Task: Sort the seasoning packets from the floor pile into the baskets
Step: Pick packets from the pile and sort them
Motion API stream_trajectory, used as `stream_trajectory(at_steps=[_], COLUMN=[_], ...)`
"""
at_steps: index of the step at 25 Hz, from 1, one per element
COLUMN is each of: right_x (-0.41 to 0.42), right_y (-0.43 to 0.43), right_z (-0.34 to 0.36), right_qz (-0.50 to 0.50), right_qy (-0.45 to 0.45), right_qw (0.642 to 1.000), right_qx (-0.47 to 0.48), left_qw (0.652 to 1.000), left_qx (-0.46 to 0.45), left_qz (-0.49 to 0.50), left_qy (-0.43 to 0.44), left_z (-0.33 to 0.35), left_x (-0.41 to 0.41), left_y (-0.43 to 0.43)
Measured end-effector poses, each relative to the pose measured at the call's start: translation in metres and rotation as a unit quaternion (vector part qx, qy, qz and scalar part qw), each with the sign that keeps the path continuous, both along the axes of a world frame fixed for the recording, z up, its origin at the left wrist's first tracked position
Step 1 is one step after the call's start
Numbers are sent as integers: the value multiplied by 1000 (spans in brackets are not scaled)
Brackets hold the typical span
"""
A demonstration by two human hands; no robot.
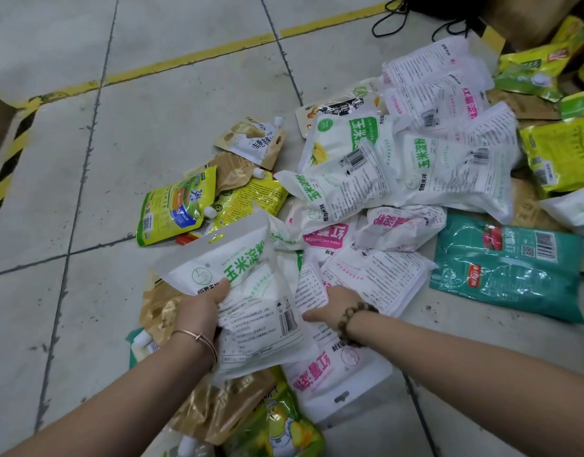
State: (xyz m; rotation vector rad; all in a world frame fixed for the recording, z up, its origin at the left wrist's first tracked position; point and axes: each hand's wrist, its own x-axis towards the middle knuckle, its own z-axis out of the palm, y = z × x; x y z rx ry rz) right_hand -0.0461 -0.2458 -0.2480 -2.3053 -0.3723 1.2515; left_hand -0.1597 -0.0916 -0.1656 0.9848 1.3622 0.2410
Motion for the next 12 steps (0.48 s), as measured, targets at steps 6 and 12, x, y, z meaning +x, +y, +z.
stream_trajectory(at_steps=[6, 12], right_x=[16, 35], right_y=[-54, -96], right_z=[15, 24], right_qz=[-232, -354], right_qy=[24, 16], right_qw=[959, 904], right_qx=[160, 240], left_qw=[1000, 991], left_qx=[2, 71], left_qz=[-22, -114], left_qy=[-3, 15], left_z=[-11, -15], left_x=[28, 63], left_y=[-18, -54])
